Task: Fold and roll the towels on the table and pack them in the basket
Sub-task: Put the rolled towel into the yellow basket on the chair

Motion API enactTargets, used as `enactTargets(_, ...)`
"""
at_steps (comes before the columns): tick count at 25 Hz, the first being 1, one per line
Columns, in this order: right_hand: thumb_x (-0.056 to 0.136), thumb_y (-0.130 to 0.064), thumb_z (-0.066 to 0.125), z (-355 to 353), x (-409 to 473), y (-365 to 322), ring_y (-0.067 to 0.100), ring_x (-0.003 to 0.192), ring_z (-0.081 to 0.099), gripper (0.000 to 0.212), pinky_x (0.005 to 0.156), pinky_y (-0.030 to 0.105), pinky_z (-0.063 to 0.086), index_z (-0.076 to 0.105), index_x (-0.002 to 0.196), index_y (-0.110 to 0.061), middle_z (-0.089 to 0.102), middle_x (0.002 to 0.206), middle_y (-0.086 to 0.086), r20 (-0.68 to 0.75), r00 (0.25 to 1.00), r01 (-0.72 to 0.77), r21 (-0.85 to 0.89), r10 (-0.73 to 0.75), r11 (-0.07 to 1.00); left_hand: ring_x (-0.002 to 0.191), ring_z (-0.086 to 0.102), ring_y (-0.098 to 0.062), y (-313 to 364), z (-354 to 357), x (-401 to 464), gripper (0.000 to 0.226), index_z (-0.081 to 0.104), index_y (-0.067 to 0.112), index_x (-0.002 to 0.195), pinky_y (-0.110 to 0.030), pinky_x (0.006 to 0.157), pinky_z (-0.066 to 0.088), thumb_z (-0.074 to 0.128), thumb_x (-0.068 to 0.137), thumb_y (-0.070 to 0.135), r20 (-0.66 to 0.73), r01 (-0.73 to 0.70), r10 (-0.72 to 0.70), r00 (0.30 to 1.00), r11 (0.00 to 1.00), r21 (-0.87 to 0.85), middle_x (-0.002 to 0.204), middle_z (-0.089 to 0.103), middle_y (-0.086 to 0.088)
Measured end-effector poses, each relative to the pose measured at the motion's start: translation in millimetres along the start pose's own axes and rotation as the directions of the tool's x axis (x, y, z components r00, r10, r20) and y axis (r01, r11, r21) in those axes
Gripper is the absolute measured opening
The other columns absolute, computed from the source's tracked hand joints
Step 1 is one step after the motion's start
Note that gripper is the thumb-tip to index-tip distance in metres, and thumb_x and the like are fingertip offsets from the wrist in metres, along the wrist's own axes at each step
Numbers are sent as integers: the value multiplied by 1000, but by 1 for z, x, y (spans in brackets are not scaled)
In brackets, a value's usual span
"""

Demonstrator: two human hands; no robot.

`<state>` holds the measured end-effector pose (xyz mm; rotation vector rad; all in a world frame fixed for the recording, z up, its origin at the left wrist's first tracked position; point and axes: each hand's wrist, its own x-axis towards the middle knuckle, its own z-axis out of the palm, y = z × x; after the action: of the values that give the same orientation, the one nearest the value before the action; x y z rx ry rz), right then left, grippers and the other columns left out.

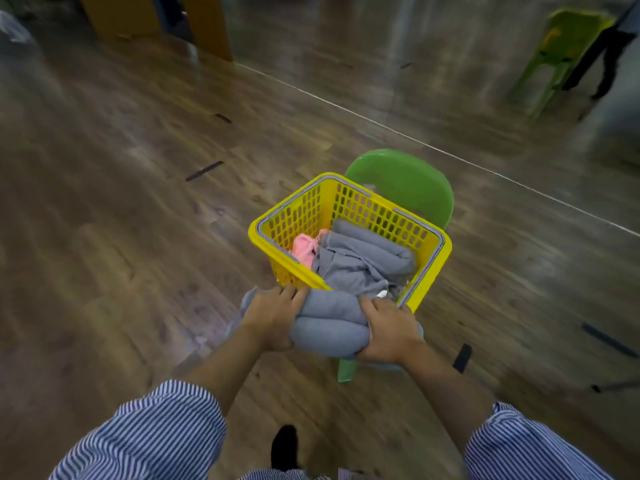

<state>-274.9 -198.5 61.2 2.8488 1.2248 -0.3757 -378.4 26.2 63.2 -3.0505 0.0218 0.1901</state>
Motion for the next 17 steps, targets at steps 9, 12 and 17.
enactTargets(9,55,-69,52,-29,119,64,30,118,47,106,90,44,38,24,144,-19,46,132,7,-22,963,-268,35,269,963,120,48,-31,-61,-18,195,101,17,17,148,-46,88,43,66,70,56,49,-213,209,977,972,97,138,41,-11)
enactTargets(12,54,-66,59,-33,162,103,32,115,47,103,90,44,39,27,140,-20,43,130,10,-38,944,-328,31,329,944,127,40,-30,-61,-13,259,97,13,20,151,-44,98,35,62,76,56,19,-191,190,982,980,56,143,35,-8)
enactTargets(17,46,-57,71,-23,219,151,36,107,51,103,85,43,41,38,134,-13,47,124,15,-65,913,-402,26,403,915,113,49,-31,-65,12,349,94,35,24,142,-47,97,38,74,61,49,3,-185,185,983,981,60,129,45,-8)
